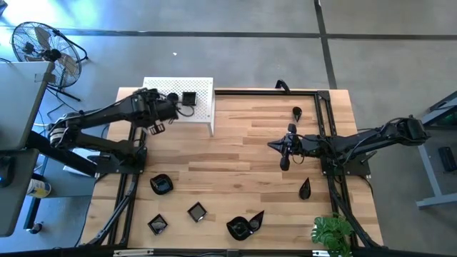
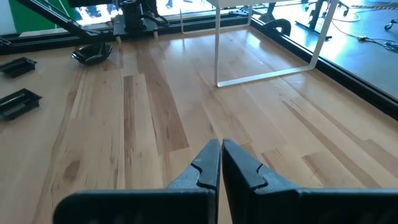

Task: Pick & Place Mini shaped plates
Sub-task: Stack the top black leaf shaped plate on top of the stacked black leaf shaped plates on the shelf

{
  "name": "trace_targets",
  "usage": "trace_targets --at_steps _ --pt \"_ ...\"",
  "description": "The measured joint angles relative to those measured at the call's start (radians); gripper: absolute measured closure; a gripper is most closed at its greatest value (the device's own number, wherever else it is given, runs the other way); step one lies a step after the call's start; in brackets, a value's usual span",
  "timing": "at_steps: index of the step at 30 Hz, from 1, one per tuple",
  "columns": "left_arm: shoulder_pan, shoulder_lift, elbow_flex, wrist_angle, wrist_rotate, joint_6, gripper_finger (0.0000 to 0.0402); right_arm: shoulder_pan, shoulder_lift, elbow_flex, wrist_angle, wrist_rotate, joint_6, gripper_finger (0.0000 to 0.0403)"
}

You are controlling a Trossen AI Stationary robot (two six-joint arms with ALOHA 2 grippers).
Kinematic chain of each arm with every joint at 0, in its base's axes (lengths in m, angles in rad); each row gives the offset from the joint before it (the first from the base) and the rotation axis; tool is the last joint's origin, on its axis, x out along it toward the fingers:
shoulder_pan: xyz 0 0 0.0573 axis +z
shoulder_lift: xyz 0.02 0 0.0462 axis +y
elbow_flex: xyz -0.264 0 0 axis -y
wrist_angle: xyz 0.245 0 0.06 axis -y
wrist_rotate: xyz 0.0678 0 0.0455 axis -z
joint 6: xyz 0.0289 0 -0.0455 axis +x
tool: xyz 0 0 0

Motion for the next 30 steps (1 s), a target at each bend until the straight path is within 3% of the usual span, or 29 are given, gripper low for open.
trace_targets --at_steps 8,16,30 --pt "0.130 0.000 0.000 0.063 0.046 0.121 0.0399 0.000 0.000 0.000 0.000 0.000 0.008 0.0396" --pt "0.141 0.002 0.000 0.067 0.085 0.185 0.0392 0.000 0.000 0.000 0.000 0.000 0.008 0.0396" --pt "0.141 0.002 0.045 0.012 0.106 0.166 0.0288 0.000 0.000 0.000 0.000 0.000 0.007 0.0396"
